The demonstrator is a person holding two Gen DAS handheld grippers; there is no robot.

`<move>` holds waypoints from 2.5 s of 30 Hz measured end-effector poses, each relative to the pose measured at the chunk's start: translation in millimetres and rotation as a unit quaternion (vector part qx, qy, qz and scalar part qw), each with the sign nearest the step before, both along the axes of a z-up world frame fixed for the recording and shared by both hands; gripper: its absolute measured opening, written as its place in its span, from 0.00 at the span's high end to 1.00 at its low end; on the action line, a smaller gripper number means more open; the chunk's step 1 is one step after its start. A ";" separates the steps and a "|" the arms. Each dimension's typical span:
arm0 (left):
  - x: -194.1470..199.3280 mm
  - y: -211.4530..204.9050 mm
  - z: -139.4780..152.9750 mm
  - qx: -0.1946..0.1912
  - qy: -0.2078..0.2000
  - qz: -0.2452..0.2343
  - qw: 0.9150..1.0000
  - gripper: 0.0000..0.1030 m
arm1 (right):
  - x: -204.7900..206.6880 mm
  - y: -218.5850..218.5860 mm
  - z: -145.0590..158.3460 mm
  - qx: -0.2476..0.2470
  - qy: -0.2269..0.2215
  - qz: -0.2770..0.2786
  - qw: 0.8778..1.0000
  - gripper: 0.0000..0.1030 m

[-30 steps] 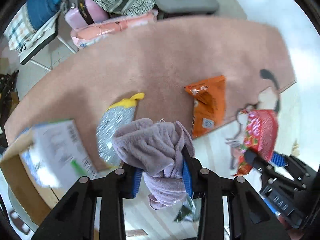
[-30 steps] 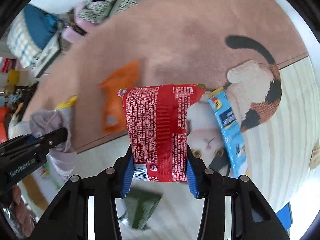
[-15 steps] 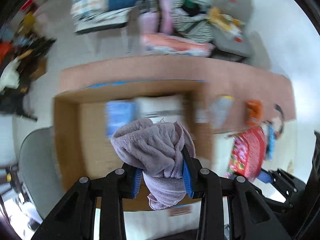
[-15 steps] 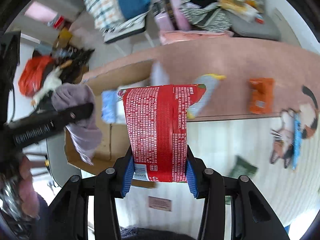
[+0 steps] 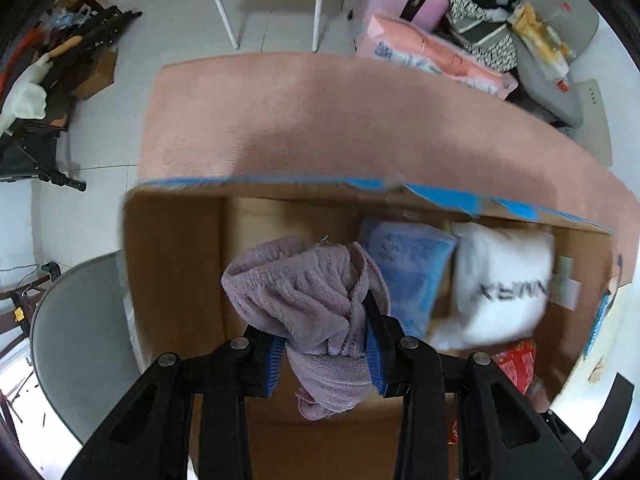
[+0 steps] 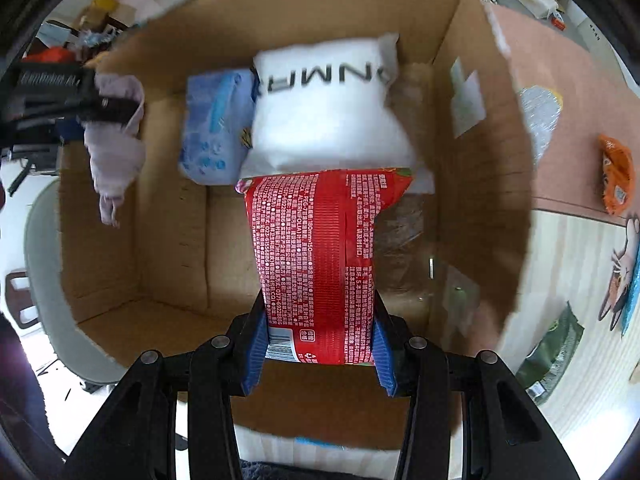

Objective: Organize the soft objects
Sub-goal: 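Carry the cloth and red bag into the box and release both, then grasp the silver-yellow scrubber with the left tool while the right tool grasps the green snack bag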

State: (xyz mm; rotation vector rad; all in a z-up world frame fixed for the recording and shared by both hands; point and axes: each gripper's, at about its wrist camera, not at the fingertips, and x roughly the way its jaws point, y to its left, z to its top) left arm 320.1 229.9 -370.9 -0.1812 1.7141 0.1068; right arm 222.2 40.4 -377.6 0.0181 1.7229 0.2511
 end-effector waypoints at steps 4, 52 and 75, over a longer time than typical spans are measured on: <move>8.4 -0.6 -20.5 0.000 0.015 -0.005 1.000 0.69 | -2.5 5.9 -17.9 -0.017 0.012 0.002 1.000 0.54; -17.6 -302.7 90.4 0.078 -0.107 -0.300 0.945 0.02 | -60.8 -277.1 46.6 0.007 -0.040 -0.316 0.948 0.00; 45.7 -385.9 -92.4 0.095 0.086 -0.351 0.928 0.32 | -87.2 -312.2 -83.8 0.046 0.095 -0.372 0.922 0.29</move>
